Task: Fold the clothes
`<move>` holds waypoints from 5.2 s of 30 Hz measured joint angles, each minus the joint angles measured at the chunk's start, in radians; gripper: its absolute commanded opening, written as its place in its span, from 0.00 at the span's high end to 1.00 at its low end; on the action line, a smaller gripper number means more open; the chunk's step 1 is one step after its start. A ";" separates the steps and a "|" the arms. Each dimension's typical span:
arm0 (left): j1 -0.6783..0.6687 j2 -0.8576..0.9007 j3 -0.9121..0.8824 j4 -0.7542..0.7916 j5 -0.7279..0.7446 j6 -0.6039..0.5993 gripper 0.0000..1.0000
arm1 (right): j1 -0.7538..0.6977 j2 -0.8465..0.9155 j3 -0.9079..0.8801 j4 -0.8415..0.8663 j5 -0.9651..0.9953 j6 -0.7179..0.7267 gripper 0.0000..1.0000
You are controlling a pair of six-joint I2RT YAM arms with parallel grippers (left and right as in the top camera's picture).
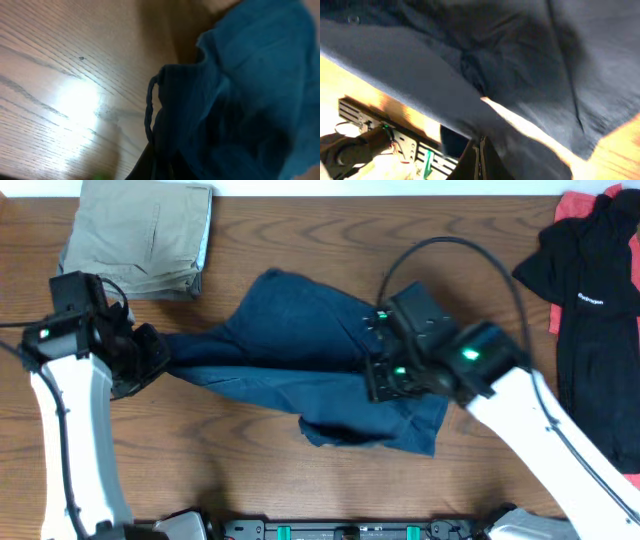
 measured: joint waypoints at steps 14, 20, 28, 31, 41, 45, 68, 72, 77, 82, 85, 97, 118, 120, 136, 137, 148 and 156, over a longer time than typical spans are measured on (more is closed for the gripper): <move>0.001 -0.253 0.005 -0.028 -0.016 -0.024 0.67 | -0.216 -0.255 0.025 -0.084 0.071 -0.014 0.78; 0.001 -0.254 0.017 -0.059 -0.021 -0.027 0.37 | -0.218 -0.226 0.027 -0.126 0.074 -0.029 0.29; 0.002 -0.142 0.018 -0.092 -0.026 -0.040 0.03 | -0.212 -0.060 0.026 -0.135 0.064 -0.039 0.01; 0.002 -0.075 0.018 -0.063 -0.026 -0.039 0.04 | -0.195 0.007 0.025 -0.124 0.064 -0.038 0.01; 0.001 0.227 0.019 0.124 -0.023 0.021 0.04 | -0.194 0.145 0.024 -0.035 0.062 -0.038 0.01; -0.001 0.326 0.019 0.244 -0.018 0.053 0.04 | -0.194 0.182 0.024 -0.026 0.063 -0.038 0.01; -0.170 0.586 0.019 0.690 -0.029 0.242 0.10 | -0.194 0.362 0.023 0.009 0.068 -0.038 0.01; -0.170 0.639 0.021 0.737 -0.032 0.248 0.11 | -0.194 0.362 0.023 0.014 0.071 -0.038 0.01; -0.171 0.666 0.023 0.759 -0.050 0.260 0.16 | -0.194 0.362 0.023 0.014 0.087 -0.038 0.01; -0.171 0.677 0.029 0.760 -0.059 0.266 0.51 | -0.196 0.362 0.023 0.014 0.126 -0.021 0.01; -0.171 0.682 0.034 0.748 -0.058 0.269 0.73 | -0.203 0.362 0.023 0.019 0.166 0.001 0.01; -0.171 0.686 0.035 0.734 -0.045 0.269 0.92 | -0.282 0.486 0.023 0.128 0.230 0.034 0.04; -0.171 0.686 0.037 0.724 -0.046 0.269 0.91 | -0.282 0.674 0.005 0.254 0.193 0.092 0.32; -0.171 0.686 0.037 0.724 -0.046 0.269 0.92 | -0.282 0.674 -0.013 0.268 0.193 0.095 0.33; -0.169 0.685 0.038 0.714 -0.018 0.263 0.94 | -0.284 0.660 -0.043 0.305 0.174 0.112 0.99; -0.167 0.684 0.038 0.712 -0.008 0.263 0.94 | -0.288 0.660 -0.041 0.299 0.171 0.112 0.99; -0.179 0.416 0.037 0.690 0.127 0.244 0.94 | -0.446 0.664 0.178 0.063 0.162 0.060 0.99; -0.217 0.104 0.037 0.690 0.145 0.232 0.94 | -0.512 0.539 0.373 -0.044 0.157 -0.020 0.99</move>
